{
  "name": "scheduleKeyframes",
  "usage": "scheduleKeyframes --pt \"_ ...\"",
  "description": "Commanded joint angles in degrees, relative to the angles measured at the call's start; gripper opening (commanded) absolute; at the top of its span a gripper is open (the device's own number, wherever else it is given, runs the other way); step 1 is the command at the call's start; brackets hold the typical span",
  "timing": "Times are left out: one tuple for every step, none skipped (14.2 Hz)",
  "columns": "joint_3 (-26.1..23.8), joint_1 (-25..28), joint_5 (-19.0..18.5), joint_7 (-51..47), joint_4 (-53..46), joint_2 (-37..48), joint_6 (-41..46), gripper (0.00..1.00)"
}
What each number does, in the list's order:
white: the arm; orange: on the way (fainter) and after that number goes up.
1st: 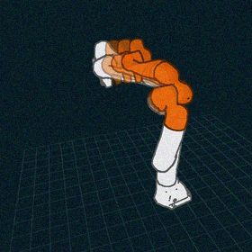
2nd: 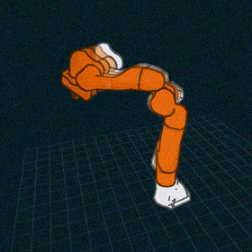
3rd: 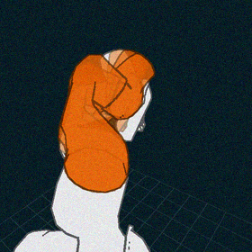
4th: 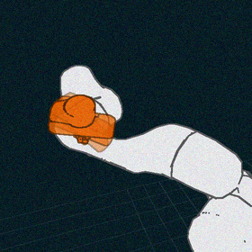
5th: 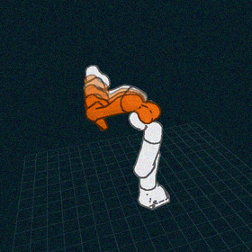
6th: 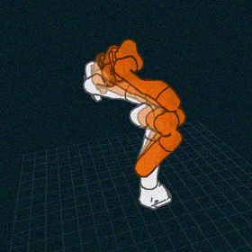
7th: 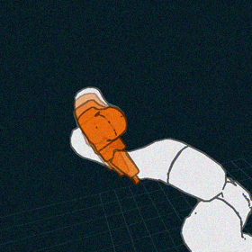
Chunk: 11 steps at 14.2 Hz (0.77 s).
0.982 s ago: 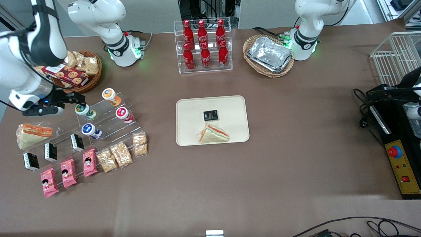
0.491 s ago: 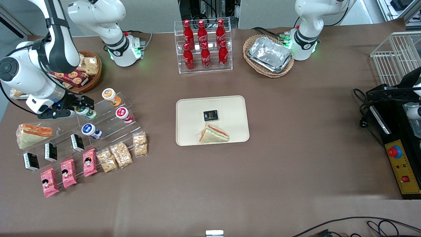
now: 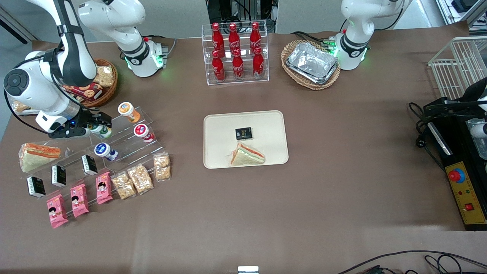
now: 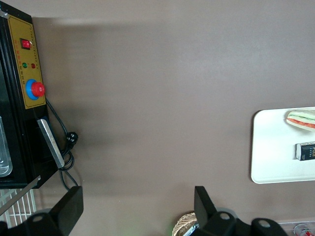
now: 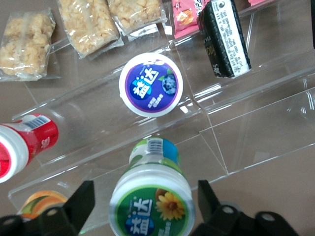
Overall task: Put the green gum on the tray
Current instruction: 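Lower the right gripper and grasp the green-labelled gum bottle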
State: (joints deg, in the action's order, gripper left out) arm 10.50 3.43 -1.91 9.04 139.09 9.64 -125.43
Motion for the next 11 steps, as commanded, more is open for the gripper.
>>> scheduleKeyframes --pt "0.1 -0.4 -0.7 0.5 0.6 0.1 -2.3 0.73" --pt "0.0 -0.4 -0.7 0.4 0.6 0.0 -2.4 0.7" --pt "0.1 -0.4 -0.7 0.4 0.5 -0.1 -2.4 0.64" --pt "0.0 -0.4 -0.6 0.4 0.5 -0.2 -2.5 0.62" --pt "0.0 -0.4 -0.6 0.4 0.4 -0.2 -2.7 0.57" --pt "0.0 -0.4 -0.6 0.4 0.5 -0.2 -2.8 0.53" --pt "0.1 -0.4 -0.6 0.4 0.4 -0.2 -2.8 0.52" --pt "0.1 -0.4 -0.6 0.4 0.3 -0.2 -2.7 0.51" --pt "0.1 -0.4 -0.6 0.4 0.1 0.2 -2.4 0.5" --pt "0.1 -0.4 -0.6 0.3 0.1 0.6 -1.9 0.49" --pt "0.1 -0.4 -0.6 0.3 0.0 1.5 -1.4 0.49"
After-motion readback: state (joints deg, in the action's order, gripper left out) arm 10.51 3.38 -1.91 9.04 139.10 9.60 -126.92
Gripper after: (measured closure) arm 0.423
